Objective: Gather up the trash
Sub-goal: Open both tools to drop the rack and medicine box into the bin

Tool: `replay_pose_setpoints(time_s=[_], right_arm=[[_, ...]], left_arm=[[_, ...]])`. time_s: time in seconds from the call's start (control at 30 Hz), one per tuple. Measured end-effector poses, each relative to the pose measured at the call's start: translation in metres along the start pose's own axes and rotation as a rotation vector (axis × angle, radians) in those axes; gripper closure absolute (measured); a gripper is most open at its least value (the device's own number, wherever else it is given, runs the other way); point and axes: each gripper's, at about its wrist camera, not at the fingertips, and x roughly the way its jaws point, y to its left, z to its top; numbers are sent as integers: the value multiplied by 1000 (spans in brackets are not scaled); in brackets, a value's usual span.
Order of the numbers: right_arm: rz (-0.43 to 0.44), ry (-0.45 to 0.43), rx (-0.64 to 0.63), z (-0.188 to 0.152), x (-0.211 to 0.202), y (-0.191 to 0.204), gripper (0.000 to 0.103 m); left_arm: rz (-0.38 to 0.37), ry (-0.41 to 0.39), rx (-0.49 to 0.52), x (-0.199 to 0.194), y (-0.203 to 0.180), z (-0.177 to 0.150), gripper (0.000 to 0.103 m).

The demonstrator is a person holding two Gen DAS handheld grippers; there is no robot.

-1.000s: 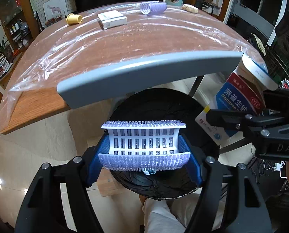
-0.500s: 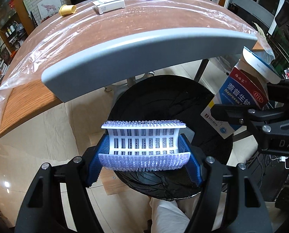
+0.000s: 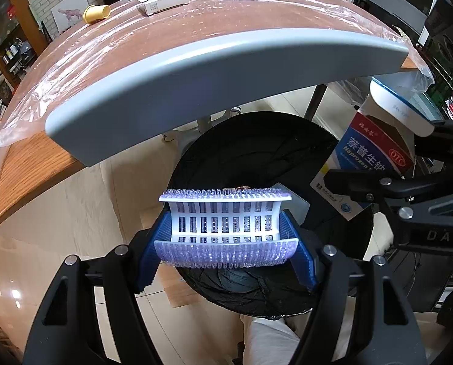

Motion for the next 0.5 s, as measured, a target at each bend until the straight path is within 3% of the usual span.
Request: replay_pose_setpoints(time_s=[0.5], right_arm=[[-14,21,-4,4,6,1,57]], left_arm=[[8,13,38,11,-8,6,31]])
